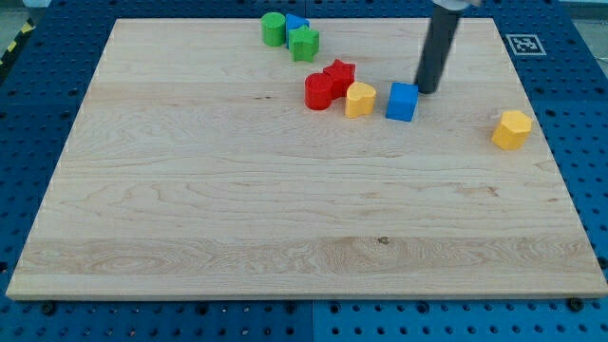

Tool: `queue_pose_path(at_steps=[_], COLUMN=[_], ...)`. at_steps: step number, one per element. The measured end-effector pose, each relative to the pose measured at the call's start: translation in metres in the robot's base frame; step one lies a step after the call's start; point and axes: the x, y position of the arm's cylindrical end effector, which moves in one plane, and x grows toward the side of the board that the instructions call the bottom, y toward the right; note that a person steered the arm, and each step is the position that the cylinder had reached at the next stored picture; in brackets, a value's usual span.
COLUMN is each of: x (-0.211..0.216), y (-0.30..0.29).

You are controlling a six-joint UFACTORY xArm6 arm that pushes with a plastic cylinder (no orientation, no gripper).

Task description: Place the red star to the top of the red circle

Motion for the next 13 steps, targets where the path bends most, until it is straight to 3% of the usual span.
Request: queue_pose_path(at_steps=[1,4,8,13], x=[0.058,0.067,-0.001,-0.032], y=[0.004,-0.024,-0.042,-0.096])
